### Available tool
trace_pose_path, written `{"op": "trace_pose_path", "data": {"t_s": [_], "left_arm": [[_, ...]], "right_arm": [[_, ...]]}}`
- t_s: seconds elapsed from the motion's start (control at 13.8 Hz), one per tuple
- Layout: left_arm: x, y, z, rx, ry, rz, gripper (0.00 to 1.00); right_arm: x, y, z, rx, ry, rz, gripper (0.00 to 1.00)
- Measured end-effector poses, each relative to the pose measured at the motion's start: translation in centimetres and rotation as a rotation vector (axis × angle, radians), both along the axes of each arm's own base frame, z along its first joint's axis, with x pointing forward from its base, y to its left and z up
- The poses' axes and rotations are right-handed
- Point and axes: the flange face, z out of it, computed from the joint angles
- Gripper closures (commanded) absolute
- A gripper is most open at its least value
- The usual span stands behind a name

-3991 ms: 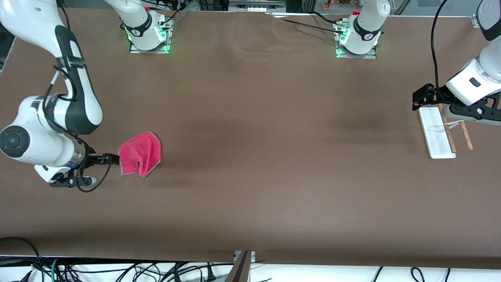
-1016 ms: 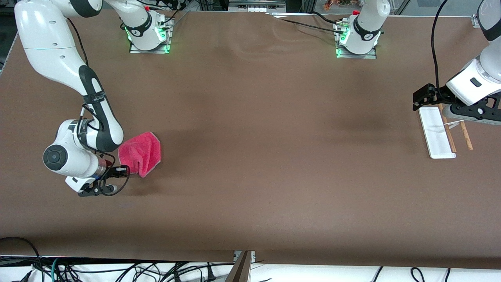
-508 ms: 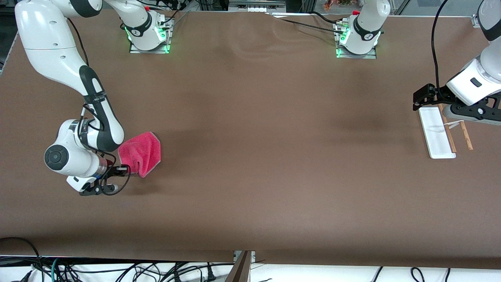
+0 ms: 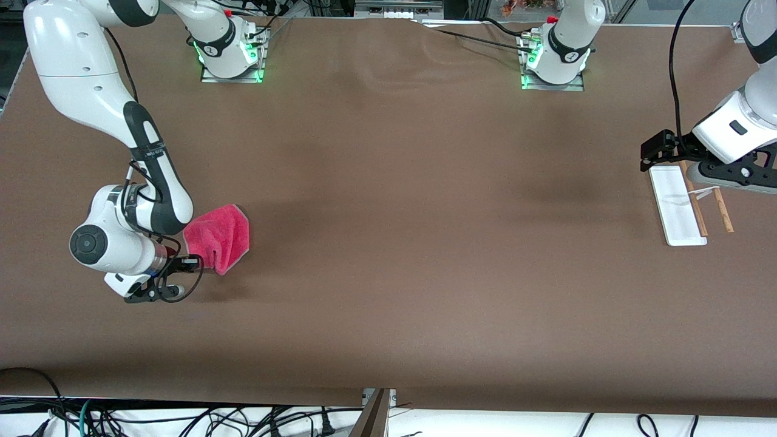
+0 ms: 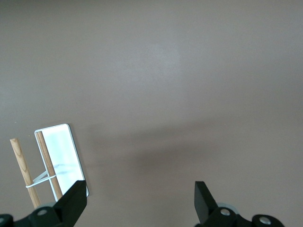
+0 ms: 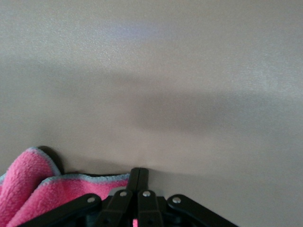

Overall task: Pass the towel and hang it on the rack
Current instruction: 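Close the right gripper on the pink towel's edge, then lift the towel with the right gripper while the left gripper advances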

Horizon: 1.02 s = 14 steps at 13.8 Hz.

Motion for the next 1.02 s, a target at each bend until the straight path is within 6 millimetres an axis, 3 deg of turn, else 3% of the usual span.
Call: {"op": "trace_pose_path", "data": {"t_s": [0.8,1.02], "left_arm": [[0.0,0.1,0.0,0.000,0.000,0.002,0.00],[0.0,0.1,0.0,0.000,0.000,0.002,0.00]], "right_arm": [[0.9,0.2,6.1,0.020,0.039,-0.010,1.00],[1.1,0.3,9.0,0.027,0.037,-0.011,1.00]]}}
